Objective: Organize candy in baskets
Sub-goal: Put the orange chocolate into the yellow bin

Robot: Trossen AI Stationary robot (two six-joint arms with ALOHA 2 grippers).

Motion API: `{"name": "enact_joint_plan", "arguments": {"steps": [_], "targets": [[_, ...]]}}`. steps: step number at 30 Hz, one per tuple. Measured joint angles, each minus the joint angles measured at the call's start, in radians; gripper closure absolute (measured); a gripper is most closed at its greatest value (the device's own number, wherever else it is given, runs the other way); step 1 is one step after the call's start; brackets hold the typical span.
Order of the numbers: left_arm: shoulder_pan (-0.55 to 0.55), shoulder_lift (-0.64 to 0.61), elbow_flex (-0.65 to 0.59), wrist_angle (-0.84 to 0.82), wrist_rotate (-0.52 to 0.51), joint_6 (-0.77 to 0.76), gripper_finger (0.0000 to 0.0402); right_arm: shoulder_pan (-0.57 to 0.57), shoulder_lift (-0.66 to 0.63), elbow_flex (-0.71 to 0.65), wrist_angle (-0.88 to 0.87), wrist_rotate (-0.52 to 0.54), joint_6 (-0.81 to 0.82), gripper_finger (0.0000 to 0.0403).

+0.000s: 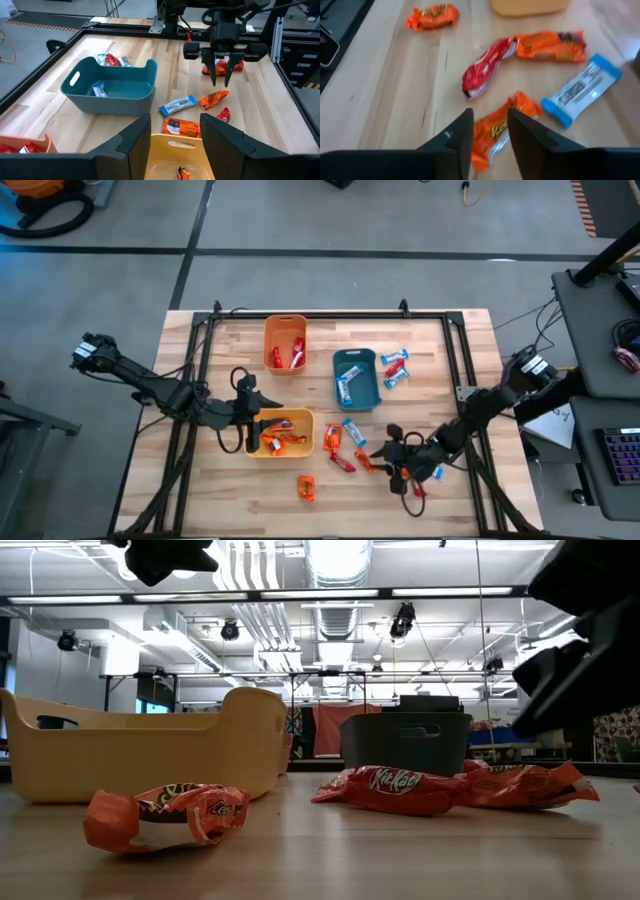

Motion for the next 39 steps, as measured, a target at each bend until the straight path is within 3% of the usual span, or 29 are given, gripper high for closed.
{"name": "enact_joint_plan", "arguments": {"steps": [8,15,19,29,39], "targets": [[0.0,0.0,0.0,0.0,0.0,0.0,0.0247,0.018,0.097,0.019,0.001,0.048,0.085,0.0213],[0.0,0.0,0.0,0.0,0.0,0.0,0.0247,0.018,0.195,0.064,0.0,0.054,0.156,0.0204],[0.0,0.0,0.0,0.0,0.0,0.0,0.0247,0.018,0.224,0.07,0.001,0.069,0.171,0.0228],[0.0,0.0,0.0,0.0,0.0,0.0,0.0247,0.018,0.211,0.069,-0.006,0.053,0.137,0.0341],[0.0,0.011,0.0,0.0,0.0,0.0,0.0247,0.015,0.137,0.067,-0.017,0.045,0.075,0.0355]]}}
